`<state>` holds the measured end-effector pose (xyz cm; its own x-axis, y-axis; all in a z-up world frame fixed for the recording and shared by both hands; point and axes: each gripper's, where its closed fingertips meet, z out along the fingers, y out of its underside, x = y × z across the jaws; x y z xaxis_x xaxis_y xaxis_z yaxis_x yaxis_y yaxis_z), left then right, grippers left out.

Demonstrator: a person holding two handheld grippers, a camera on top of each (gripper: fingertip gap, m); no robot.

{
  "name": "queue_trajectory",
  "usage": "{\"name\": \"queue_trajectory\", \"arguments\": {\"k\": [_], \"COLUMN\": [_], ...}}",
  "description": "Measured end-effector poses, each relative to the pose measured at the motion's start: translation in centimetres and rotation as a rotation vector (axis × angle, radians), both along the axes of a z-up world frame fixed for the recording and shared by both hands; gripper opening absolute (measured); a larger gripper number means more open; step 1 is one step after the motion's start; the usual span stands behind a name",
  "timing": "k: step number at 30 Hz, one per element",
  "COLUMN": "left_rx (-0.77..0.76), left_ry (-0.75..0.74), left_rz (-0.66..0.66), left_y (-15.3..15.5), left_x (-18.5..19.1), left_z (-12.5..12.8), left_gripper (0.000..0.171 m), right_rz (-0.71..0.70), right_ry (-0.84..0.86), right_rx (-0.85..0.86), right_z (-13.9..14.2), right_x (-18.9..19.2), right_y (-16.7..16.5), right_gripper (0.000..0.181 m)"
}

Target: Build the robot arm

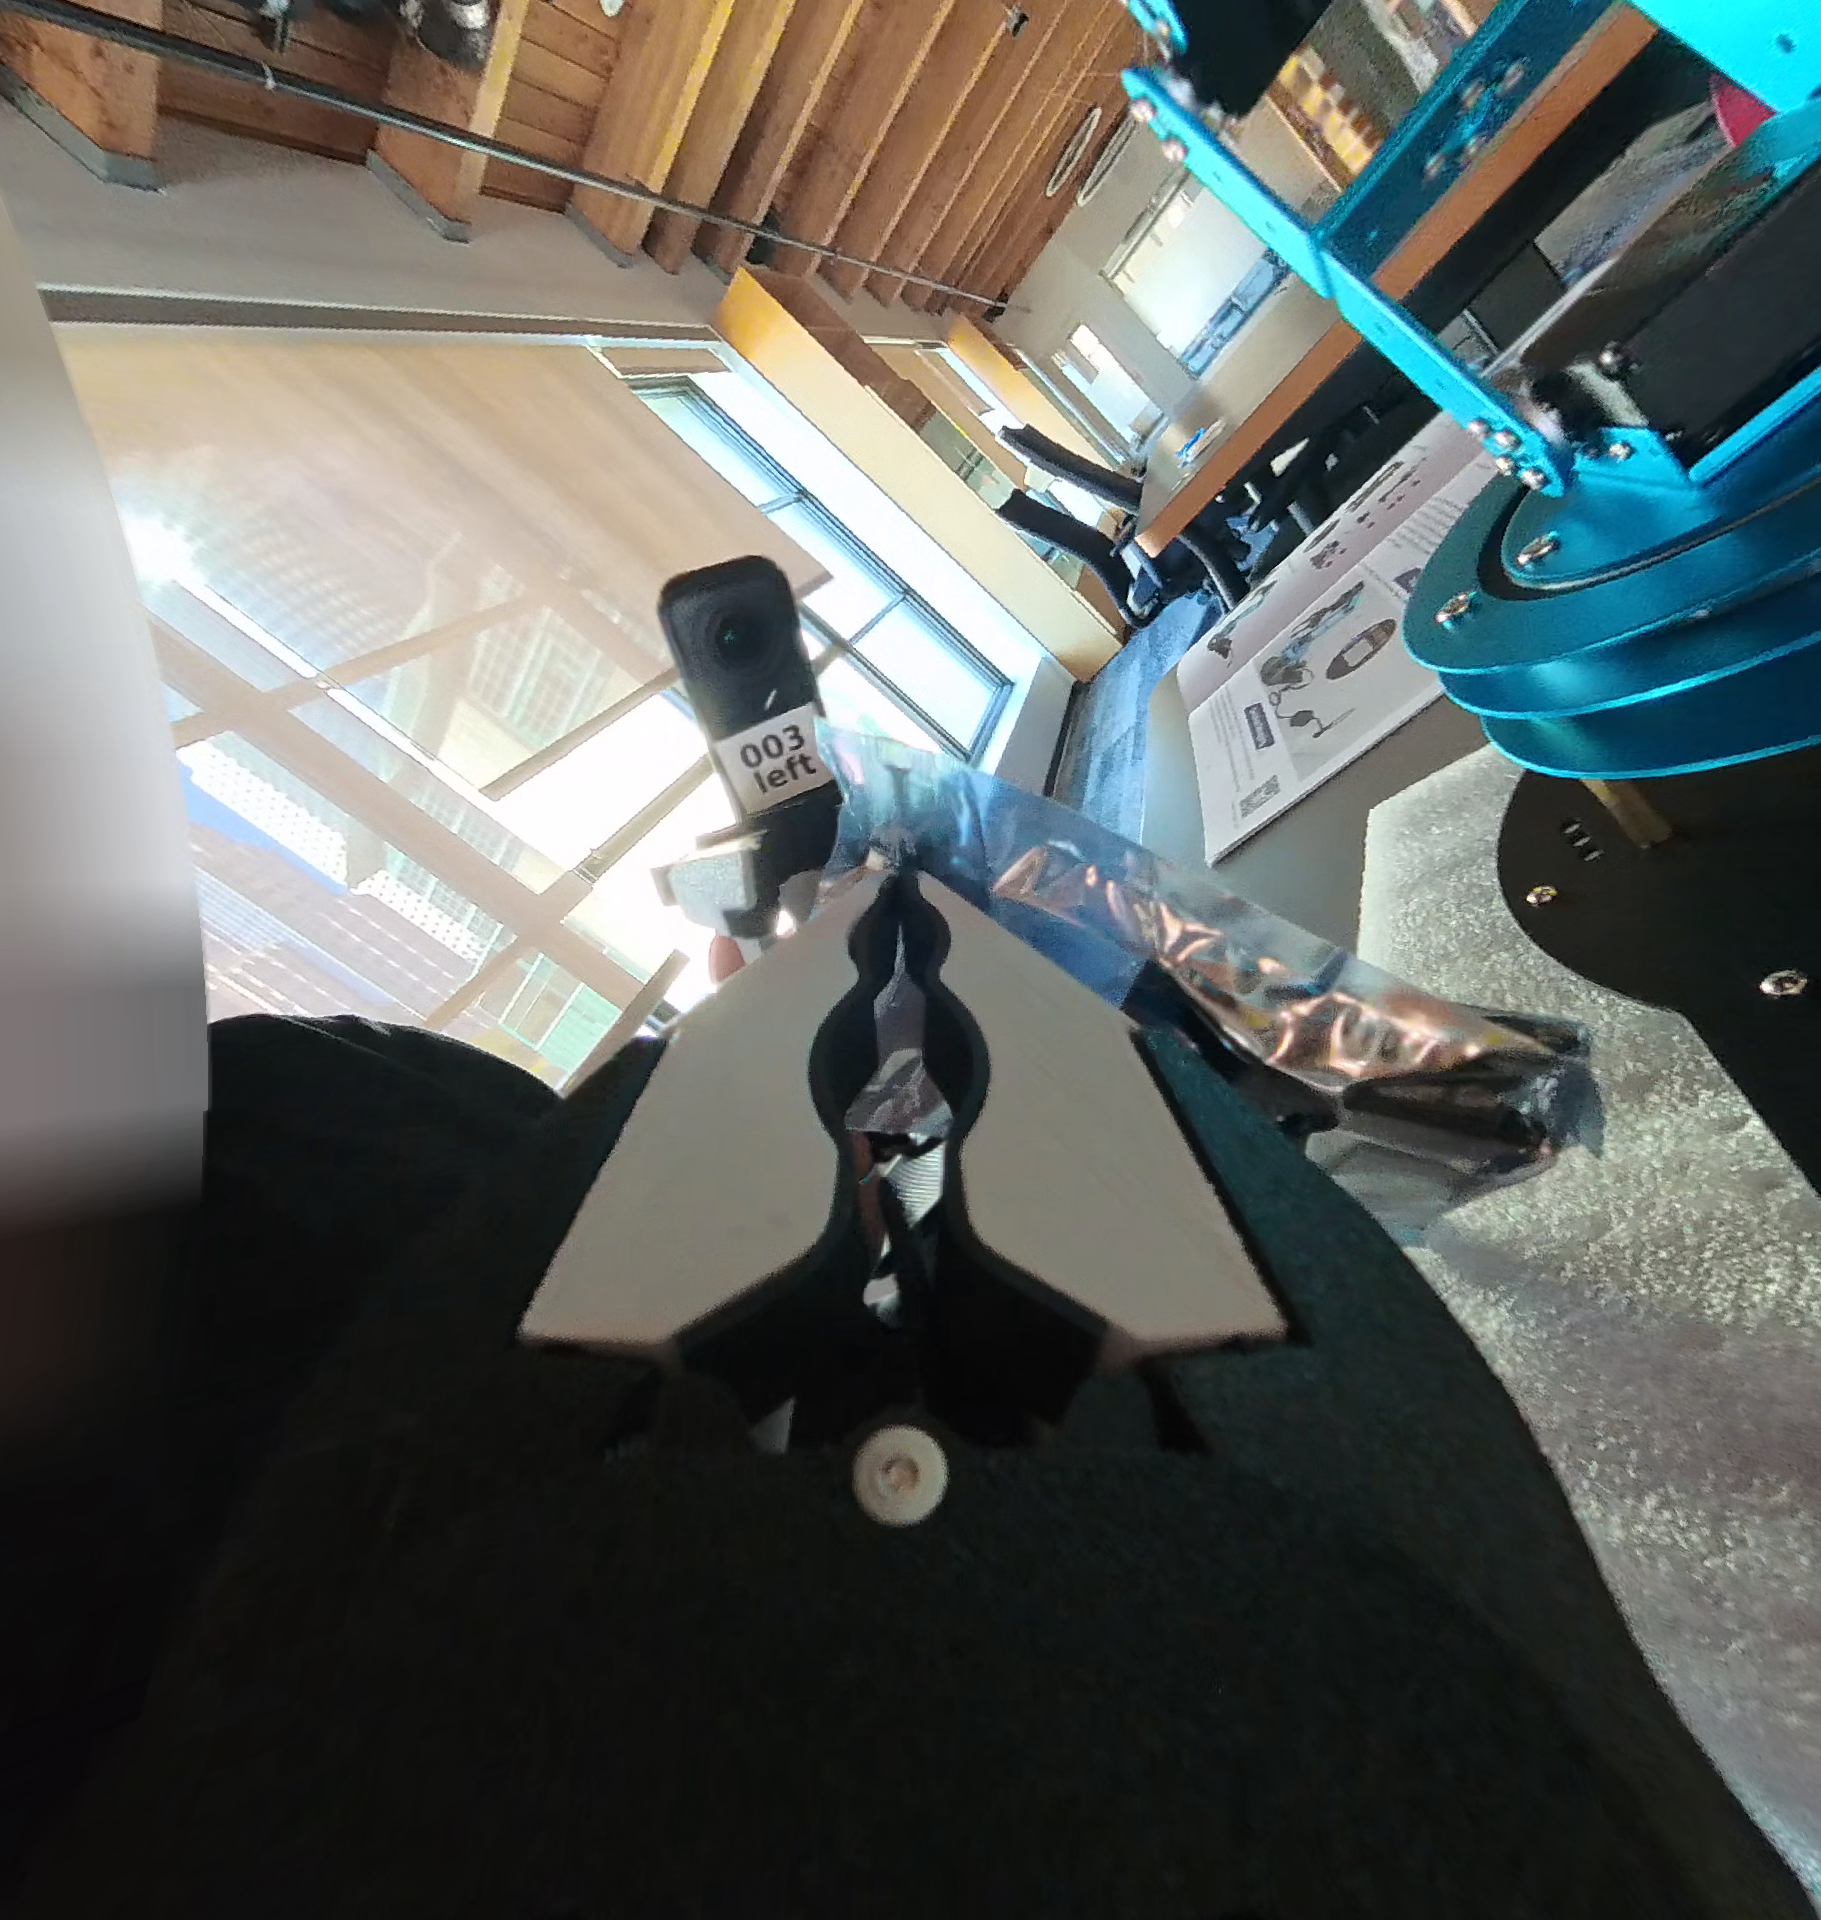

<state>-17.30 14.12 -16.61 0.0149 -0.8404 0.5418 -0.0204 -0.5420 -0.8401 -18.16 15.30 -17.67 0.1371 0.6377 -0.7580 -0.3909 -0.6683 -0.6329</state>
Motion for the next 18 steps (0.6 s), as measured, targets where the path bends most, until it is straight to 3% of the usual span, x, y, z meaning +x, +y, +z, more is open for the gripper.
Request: {"name": "queue_trajectory", "arguments": {"k": [8, 11, 18], "left_rx": [0.248, 0.283, 0.317], "left_ry": [0.12, 0.142, 0.196], "left_rz": [0.069, 0.094, 0.12], "left_y": [-0.5, -0.2, 0.2], "left_x": [0.1, -0.1, -0.2], "left_z": [0.1, 0.3, -0.2], "left_gripper": [0.028, 0.023, 0.019], "right_rz": [-0.012, 0.039, -0.006], "right_ry": [-0.018, 0.075, 0.005], "right_rx": [0.069, 0.041, 0.026], "right_z": [0.8, 1.8, 1.0], "right_x": [-0.3, -0.4, -0.6], "right_y": [-0.4, -0.9, -0.4], "right_gripper": [0.003, 0.019, 0.013]}}
